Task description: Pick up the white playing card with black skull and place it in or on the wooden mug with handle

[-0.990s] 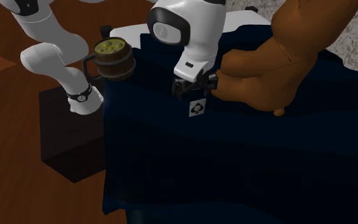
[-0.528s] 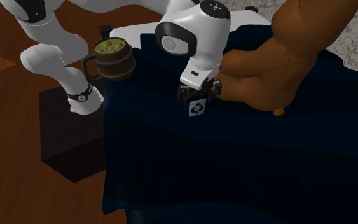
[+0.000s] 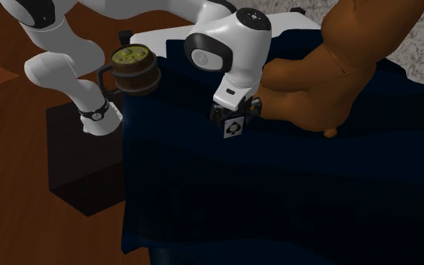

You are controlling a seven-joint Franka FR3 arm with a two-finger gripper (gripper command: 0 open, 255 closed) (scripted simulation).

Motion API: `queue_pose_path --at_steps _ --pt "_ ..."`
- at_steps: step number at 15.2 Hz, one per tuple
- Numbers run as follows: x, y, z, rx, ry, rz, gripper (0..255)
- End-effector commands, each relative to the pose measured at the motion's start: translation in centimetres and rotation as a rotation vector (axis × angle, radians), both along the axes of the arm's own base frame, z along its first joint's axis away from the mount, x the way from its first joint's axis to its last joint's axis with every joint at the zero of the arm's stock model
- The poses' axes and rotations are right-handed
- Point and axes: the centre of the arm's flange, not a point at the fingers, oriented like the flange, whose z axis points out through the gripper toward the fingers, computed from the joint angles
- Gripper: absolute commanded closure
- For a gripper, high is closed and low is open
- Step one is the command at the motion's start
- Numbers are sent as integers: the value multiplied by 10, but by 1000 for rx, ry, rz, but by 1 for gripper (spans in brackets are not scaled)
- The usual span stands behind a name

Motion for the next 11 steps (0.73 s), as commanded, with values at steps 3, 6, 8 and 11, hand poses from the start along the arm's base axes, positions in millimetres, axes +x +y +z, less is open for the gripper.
queue_pose_path --at_steps 3,6,8,11 --pt "0 0 0 0 0 0 255" --pt "0 0 0 0 0 0 255" --pt "0 0 0 0 0 0 255" --pt "0 0 0 0 0 0 255"
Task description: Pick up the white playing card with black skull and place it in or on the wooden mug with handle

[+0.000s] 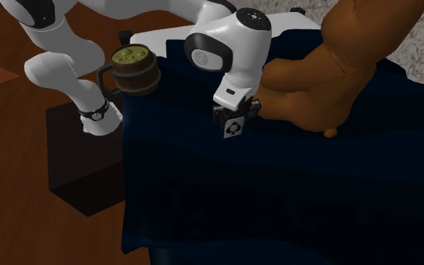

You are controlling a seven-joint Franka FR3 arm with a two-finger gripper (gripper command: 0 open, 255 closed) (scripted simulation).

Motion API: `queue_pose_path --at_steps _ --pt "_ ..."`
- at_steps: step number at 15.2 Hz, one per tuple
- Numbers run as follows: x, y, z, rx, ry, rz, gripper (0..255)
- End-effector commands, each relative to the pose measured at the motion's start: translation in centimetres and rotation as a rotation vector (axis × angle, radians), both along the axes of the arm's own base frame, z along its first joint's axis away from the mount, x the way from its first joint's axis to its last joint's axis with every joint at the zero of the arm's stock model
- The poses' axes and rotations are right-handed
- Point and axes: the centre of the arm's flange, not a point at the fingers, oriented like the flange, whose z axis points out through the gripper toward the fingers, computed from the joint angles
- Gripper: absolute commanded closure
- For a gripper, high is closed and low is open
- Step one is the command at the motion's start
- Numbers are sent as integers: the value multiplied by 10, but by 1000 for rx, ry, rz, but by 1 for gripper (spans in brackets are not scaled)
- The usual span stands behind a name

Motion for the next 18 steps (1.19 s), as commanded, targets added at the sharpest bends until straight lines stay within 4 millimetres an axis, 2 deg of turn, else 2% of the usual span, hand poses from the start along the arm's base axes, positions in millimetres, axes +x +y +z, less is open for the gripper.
queue_pose_path --at_steps 1,18 --pt "0 0 5 0 0 0 255" --pt "0 0 95 0 0 0 255"
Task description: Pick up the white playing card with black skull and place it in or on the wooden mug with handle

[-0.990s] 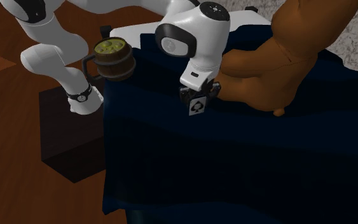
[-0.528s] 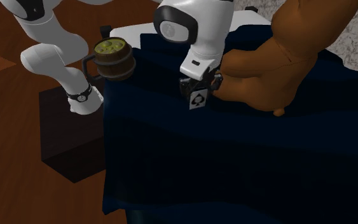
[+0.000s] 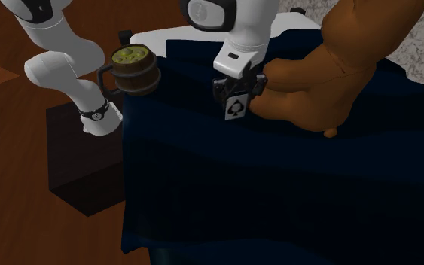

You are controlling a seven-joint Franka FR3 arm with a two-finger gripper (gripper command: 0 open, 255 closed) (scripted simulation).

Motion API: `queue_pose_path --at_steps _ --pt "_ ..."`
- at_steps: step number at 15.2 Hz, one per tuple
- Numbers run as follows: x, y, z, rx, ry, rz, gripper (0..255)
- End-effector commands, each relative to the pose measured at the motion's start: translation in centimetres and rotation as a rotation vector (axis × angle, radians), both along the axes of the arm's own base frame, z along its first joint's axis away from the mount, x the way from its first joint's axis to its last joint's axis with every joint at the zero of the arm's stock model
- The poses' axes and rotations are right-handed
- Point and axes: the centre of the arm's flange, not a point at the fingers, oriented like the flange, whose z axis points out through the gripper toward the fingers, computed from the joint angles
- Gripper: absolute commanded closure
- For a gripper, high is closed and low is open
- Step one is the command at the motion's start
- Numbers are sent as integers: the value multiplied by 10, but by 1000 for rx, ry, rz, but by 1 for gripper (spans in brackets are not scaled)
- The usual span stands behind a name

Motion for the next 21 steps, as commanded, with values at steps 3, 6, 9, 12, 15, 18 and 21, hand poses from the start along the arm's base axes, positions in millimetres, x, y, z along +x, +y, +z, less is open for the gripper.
queue_pose_path --at_steps 3,6,9,12,15,18,21 --pt "0 0 20 0 0 0 255" --pt "0 0 36 0 0 0 255" --pt "0 0 52 0 0 0 255" --pt "0 0 68 0 0 0 255" --pt "0 0 84 0 0 0 255" --pt "0 0 100 0 0 0 255" --pt "0 0 115 0 0 0 255"
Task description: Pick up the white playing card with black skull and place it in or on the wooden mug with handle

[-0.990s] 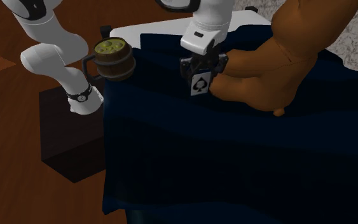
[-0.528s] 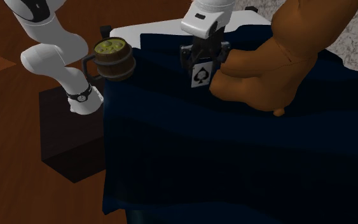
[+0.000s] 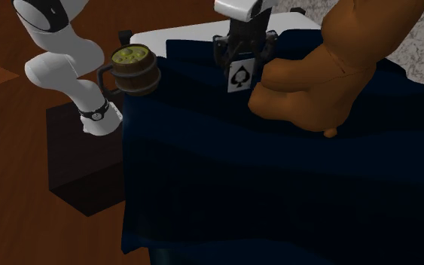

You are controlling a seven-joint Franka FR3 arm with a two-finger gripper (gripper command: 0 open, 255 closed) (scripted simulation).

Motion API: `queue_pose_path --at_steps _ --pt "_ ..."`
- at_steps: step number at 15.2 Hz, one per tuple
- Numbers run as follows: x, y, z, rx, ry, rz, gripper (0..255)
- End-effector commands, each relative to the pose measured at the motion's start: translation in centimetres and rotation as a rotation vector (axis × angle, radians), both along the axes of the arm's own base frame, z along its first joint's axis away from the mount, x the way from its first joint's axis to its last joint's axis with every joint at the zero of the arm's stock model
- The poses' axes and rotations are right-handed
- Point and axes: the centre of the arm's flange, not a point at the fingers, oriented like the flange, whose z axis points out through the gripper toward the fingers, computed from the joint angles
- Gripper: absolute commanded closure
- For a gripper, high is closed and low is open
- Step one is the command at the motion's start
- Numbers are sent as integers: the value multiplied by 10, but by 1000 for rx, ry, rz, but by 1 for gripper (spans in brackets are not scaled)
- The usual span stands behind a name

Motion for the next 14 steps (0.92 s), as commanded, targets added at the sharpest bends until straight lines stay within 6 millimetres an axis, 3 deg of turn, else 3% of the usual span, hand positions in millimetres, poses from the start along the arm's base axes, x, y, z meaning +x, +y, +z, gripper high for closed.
queue_pose_path --at_steps 1,3,14 --pt "-1 0 11 0 1 0 255" --pt "-1 0 21 0 1 0 255" --pt "-129 -69 25 0 1 0 255"
